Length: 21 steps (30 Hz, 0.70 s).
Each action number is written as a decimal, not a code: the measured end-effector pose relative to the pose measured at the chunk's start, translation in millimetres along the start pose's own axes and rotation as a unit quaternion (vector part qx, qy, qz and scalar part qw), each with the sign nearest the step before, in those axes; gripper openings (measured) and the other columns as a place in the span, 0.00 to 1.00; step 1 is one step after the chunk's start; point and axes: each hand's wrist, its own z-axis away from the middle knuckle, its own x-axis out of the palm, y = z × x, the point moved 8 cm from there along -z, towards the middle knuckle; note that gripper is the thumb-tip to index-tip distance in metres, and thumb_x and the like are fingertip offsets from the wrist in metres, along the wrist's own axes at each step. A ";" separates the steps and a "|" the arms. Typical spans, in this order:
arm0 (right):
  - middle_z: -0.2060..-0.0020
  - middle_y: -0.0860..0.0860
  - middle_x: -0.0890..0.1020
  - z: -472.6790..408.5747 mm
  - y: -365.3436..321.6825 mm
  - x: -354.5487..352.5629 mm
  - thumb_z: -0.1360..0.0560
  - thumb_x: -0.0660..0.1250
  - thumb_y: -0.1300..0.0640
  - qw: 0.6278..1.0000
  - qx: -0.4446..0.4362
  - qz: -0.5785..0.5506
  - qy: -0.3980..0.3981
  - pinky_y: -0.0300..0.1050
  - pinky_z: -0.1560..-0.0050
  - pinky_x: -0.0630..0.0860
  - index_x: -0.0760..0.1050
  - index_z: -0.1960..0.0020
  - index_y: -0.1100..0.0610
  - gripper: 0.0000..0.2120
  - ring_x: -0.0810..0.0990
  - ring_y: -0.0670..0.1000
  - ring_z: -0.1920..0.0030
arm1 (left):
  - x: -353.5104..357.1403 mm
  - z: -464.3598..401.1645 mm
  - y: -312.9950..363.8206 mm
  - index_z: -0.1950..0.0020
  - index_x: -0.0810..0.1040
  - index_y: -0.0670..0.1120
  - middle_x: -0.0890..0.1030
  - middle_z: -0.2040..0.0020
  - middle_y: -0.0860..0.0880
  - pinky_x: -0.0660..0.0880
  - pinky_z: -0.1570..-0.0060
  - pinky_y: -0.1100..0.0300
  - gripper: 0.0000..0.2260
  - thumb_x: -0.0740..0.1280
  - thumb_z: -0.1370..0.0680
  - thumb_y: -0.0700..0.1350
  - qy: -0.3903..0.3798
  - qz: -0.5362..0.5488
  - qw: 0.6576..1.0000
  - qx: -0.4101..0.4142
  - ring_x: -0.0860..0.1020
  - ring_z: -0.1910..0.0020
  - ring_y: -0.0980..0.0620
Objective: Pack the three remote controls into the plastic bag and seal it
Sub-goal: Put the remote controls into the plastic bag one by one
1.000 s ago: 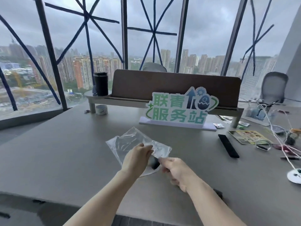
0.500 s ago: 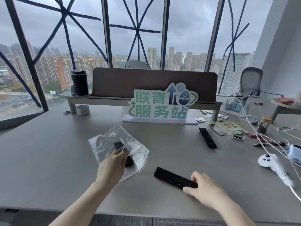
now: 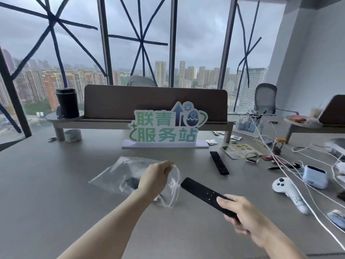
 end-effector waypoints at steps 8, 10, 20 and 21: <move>0.72 0.52 0.77 -59.2 11.4 50.0 0.20 0.63 0.50 0.994 0.019 -0.108 -0.002 0.36 0.78 0.53 0.75 0.55 0.58 0.12 0.59 0.47 0.80 | 32.1 20.8 15.5 0.41 0.78 0.56 0.84 0.45 0.50 0.76 0.49 0.53 0.13 0.59 0.22 0.50 -0.045 -0.002 0.999 0.008 0.80 0.46 0.46; 0.66 0.53 0.82 -69.6 14.7 46.8 0.19 0.61 0.54 0.995 0.012 -0.090 0.036 0.35 0.80 0.53 0.78 0.55 0.58 0.11 0.61 0.48 0.81 | 26.4 26.1 -1.5 0.41 0.78 0.57 0.85 0.46 0.50 0.76 0.49 0.53 0.13 0.59 0.22 0.51 -0.035 -0.008 0.999 -0.011 0.80 0.46 0.46; 0.56 0.58 0.83 -132.3 18.4 -77.7 0.25 0.60 0.53 0.927 0.021 0.165 0.337 0.49 0.56 0.78 0.77 0.52 0.57 0.10 0.81 0.61 0.57 | -3.6 31.0 -71.2 0.54 0.82 0.57 0.85 0.55 0.57 0.78 0.54 0.55 0.09 0.61 0.24 0.50 -0.028 -0.016 0.997 -0.074 0.82 0.55 0.51; 0.51 0.59 0.82 -144.9 17.0 -82.5 0.25 0.60 0.49 0.921 0.026 0.185 0.340 0.52 0.51 0.78 0.76 0.46 0.58 0.15 0.81 0.61 0.53 | -5.2 31.1 -72.8 0.54 0.82 0.57 0.86 0.56 0.56 0.78 0.55 0.55 0.10 0.61 0.25 0.53 -0.027 -0.015 0.997 -0.072 0.82 0.57 0.51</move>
